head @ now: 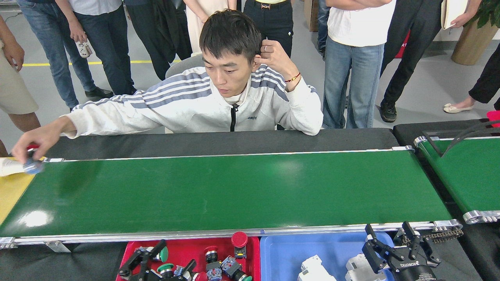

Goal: Pick switch part from conveyor to tray

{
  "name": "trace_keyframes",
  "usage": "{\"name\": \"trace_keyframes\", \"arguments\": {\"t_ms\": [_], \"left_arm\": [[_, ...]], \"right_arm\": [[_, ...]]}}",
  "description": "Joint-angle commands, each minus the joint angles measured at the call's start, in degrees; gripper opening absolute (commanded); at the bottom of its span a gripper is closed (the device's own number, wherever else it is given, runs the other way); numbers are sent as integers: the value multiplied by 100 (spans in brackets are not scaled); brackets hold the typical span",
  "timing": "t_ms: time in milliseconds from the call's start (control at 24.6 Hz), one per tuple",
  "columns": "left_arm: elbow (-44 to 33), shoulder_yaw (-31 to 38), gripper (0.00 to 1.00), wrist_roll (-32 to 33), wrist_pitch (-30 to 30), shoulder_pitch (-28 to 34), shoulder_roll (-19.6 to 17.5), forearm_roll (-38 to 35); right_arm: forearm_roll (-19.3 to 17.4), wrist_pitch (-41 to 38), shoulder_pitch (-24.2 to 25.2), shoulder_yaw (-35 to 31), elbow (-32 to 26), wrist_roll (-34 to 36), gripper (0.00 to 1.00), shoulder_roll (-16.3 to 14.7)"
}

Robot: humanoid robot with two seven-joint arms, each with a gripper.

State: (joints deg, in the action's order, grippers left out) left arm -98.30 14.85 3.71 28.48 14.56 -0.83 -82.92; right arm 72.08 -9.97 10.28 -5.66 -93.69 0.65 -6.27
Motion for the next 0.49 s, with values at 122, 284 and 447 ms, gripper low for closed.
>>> {"name": "trace_keyframes", "arguments": {"t_ms": [122,284,447], "left_arm": [[593,888,100,-177,-1152,-111,-110,21],[619,1116,100,-476,-1134,-14,-119,21],[566,1055,100,-485,-985,-23,-119,21]], "right_arm": [[-19,-23,-70,-23,-106,50,100,20],[-19,-23,-70,-23,-106,50,100,20],[-19,-5,-167,-23,-115,41,100,20]]}}
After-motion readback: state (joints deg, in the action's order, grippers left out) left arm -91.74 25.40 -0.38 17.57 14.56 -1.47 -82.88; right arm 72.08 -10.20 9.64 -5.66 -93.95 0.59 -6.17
